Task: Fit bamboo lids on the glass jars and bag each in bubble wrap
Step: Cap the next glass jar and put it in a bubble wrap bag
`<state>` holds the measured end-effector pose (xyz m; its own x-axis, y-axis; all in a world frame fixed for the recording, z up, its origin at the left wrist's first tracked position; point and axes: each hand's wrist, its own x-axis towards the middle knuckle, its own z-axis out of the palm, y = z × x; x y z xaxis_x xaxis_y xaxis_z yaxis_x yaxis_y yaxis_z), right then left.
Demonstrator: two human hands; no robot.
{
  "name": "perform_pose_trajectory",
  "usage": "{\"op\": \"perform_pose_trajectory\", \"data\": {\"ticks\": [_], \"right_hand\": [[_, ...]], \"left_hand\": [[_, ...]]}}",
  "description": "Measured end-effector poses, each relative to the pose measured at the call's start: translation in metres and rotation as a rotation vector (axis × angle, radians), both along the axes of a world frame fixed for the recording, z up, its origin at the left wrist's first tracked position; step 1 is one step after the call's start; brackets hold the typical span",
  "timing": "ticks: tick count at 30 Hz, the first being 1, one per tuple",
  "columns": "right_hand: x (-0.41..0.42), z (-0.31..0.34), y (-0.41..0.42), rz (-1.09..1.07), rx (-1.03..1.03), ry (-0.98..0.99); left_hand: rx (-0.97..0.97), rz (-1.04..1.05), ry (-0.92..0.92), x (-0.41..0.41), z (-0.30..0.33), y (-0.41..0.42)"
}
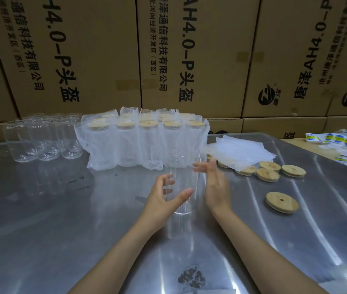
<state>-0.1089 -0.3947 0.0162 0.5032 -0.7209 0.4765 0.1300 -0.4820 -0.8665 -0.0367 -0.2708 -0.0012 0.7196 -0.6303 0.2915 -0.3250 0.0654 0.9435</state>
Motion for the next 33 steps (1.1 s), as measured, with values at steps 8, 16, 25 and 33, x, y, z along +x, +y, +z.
{"op": "perform_pose_trajectory", "data": {"ticks": [8, 16, 25, 33], "right_hand": [[-0.020, -0.003, -0.046, -0.580, -0.201, 1.025], [-0.021, 0.002, -0.046, -0.497, -0.178, 1.163], [-0.003, -0.006, -0.024, -0.197, -0.496, 0.651], [-0.005, -0.015, -0.038, -0.244, -0.314, 0.927]], "left_hand": [[0.026, 0.004, -0.004, -0.001, 0.000, 0.003], [0.036, -0.012, -0.020, -0.001, 0.002, 0.005], [0.039, -0.004, -0.059, -0.004, 0.002, 0.005], [0.048, -0.010, -0.040, -0.003, 0.002, 0.004]]}}
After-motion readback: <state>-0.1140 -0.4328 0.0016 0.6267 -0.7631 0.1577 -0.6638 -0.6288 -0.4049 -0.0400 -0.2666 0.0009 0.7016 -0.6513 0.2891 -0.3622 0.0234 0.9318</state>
